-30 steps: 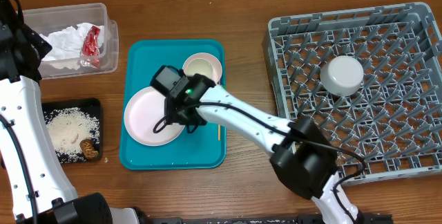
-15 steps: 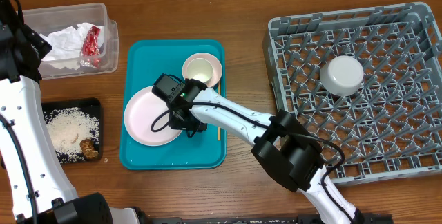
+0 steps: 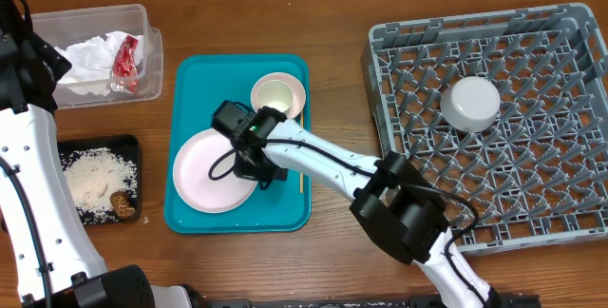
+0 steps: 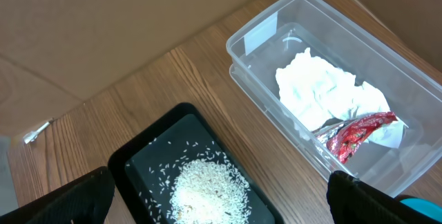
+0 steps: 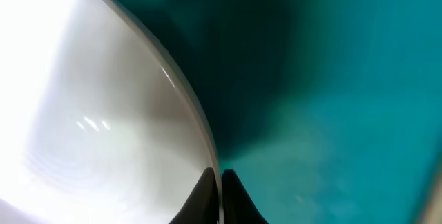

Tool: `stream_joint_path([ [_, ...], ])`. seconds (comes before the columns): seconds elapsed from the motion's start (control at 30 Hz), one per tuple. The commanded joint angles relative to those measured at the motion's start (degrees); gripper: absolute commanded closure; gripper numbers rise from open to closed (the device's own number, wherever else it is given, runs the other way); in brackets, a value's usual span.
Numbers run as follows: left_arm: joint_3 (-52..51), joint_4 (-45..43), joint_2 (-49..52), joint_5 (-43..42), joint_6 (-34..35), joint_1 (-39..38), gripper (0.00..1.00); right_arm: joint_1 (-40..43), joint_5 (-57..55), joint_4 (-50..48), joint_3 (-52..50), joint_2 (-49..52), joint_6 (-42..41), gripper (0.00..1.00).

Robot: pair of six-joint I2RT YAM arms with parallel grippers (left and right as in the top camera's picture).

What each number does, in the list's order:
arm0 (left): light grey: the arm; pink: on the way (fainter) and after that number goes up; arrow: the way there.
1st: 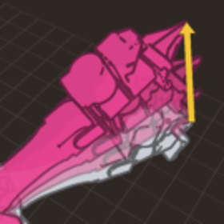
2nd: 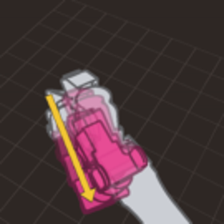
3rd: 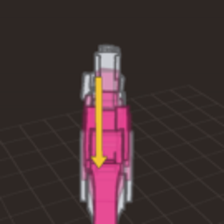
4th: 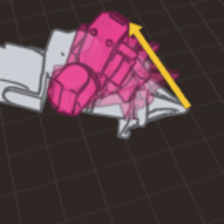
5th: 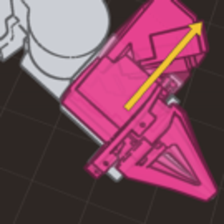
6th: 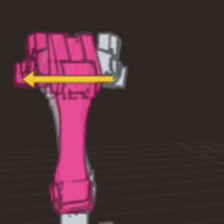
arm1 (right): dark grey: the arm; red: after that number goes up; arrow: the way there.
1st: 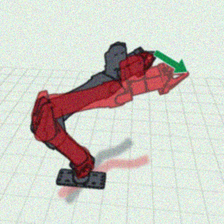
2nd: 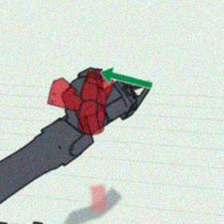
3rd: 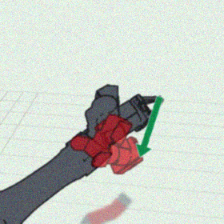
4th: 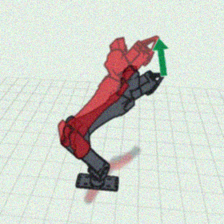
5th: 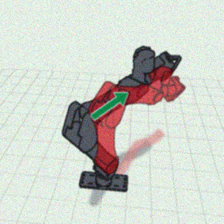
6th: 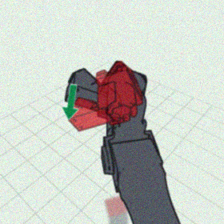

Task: Sort waste into correct bins and load items into the dishwasher
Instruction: 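Move the right gripper back and grasp the pink plate's rim, then lift the pink plate and stand it upright in the dish rack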

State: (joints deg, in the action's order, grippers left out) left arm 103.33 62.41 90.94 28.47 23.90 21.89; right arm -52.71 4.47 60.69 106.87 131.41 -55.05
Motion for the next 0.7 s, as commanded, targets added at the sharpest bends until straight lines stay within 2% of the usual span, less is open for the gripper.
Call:
stream_joint_path([
  [0.0,0.0,0.0,0.3,-0.2,0.5,0.2,0.0,2.3,-0.1,2.9,3.3,-7.8,4.5,0.96],
  [0.27,0.0,0.0,0.3,-0.2,0.5,0.2,0.0,8.8,-1.9,10.4,5.0,-25.3,19.7,0.96],
  [0.33,0.0,0.0,0.3,-0.2,0.5,0.2,0.0,12.6,-10.5,13.2,5.0,-31.7,20.6,0.96],
  [0.5,0.0,0.0,0.3,-0.2,0.5,0.2,0.0,23.7,-23.3,16.7,5.0,-39.0,20.6,0.96],
  [0.67,0.0,0.0,0.3,-0.2,0.5,0.2,0.0,32.1,-30.3,17.1,3.7,-37.9,20.6,0.96],
])
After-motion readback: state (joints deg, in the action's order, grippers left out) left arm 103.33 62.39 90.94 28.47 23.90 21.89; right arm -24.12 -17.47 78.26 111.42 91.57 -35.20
